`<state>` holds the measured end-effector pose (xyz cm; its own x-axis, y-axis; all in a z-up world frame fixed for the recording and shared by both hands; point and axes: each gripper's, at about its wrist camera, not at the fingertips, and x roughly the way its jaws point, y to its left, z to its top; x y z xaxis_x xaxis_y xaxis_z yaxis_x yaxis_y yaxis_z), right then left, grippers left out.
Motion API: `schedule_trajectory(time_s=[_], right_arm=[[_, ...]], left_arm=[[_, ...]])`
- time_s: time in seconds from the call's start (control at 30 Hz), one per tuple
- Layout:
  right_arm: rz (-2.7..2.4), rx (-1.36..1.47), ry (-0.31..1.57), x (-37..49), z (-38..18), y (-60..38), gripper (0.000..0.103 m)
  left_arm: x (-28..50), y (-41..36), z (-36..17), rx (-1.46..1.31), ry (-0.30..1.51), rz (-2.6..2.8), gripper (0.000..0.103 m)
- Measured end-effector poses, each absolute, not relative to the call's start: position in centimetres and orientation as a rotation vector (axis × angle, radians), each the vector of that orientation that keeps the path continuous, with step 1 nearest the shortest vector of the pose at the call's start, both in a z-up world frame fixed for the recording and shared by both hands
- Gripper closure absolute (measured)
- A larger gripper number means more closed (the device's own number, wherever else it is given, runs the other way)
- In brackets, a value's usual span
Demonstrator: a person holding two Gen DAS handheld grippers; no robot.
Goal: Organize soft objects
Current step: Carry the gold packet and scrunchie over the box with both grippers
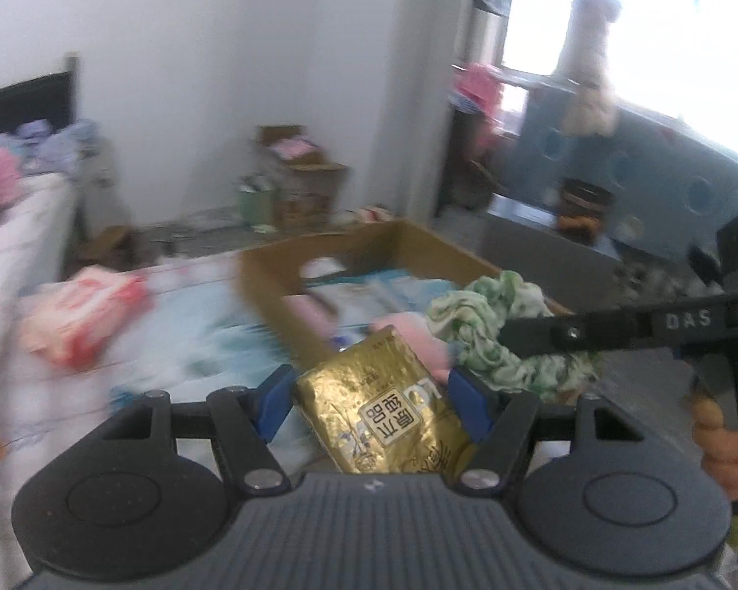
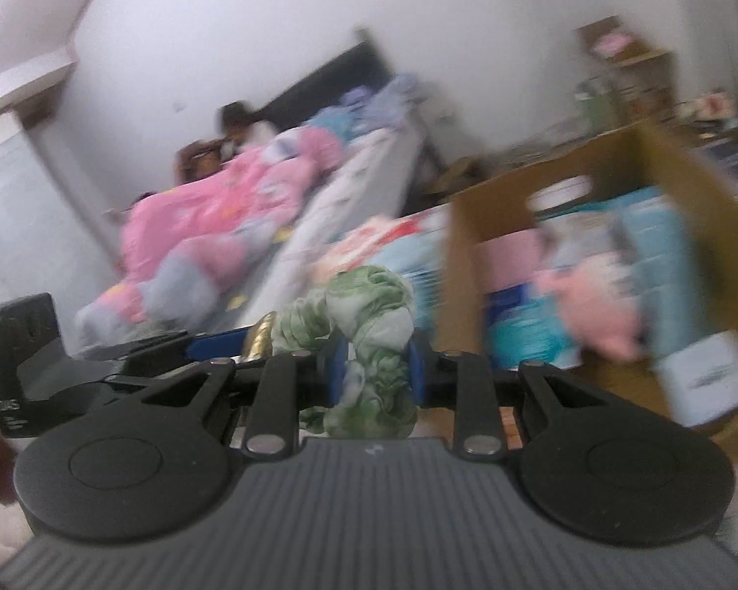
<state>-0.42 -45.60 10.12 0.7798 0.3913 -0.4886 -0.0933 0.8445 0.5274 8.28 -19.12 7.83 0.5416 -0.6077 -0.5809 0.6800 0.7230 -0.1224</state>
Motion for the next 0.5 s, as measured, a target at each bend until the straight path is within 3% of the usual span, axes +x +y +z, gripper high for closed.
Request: schedule_trajectory(time_s=[0.23,0.5], right_arm=[[0.119,0.502,0.738,0.6,6.9,-52.7,0.078],[0.083,0.492,0.844,2.4,2.6,-55.7,0.077]], left_arm=[[12.1,-29.1,3.4,0.179,0.847,-0.857,0.034],[14.5,-34.0,-1.9,0.226,1.039,-0.772,0.033]])
